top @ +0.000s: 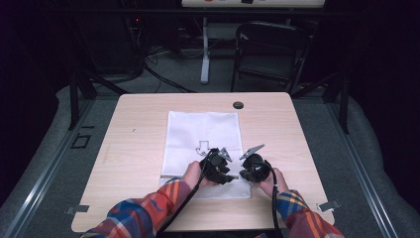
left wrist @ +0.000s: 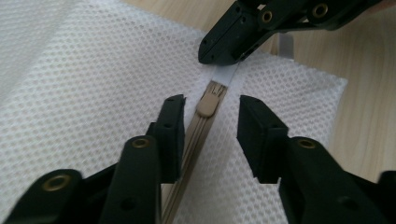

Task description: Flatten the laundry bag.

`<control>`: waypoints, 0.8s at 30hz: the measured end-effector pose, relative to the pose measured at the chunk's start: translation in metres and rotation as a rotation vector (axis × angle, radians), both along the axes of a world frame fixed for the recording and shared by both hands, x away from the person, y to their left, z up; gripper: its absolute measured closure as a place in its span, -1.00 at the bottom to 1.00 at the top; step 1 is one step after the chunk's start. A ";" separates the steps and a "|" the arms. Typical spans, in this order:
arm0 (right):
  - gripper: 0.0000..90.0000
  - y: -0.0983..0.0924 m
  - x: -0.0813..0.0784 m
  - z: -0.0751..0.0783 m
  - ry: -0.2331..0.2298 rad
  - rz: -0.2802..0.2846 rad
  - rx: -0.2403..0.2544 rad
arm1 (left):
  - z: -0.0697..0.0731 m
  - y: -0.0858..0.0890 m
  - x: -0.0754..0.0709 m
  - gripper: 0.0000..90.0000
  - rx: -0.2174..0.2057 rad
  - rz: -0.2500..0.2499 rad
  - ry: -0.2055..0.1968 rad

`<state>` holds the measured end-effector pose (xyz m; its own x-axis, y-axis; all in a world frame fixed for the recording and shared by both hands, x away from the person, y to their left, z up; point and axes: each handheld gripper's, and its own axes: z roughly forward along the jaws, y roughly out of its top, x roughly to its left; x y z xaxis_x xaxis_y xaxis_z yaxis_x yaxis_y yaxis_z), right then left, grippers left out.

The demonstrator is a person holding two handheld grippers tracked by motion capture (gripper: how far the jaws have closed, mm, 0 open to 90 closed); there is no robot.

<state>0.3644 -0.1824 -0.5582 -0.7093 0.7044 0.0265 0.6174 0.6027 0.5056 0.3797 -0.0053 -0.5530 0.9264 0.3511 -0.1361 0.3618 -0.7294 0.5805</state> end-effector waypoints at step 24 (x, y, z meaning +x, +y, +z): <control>1.00 0.001 -0.002 -0.001 -0.002 -0.024 0.019 | -0.012 -0.008 0.004 0.81 -0.025 -0.004 0.023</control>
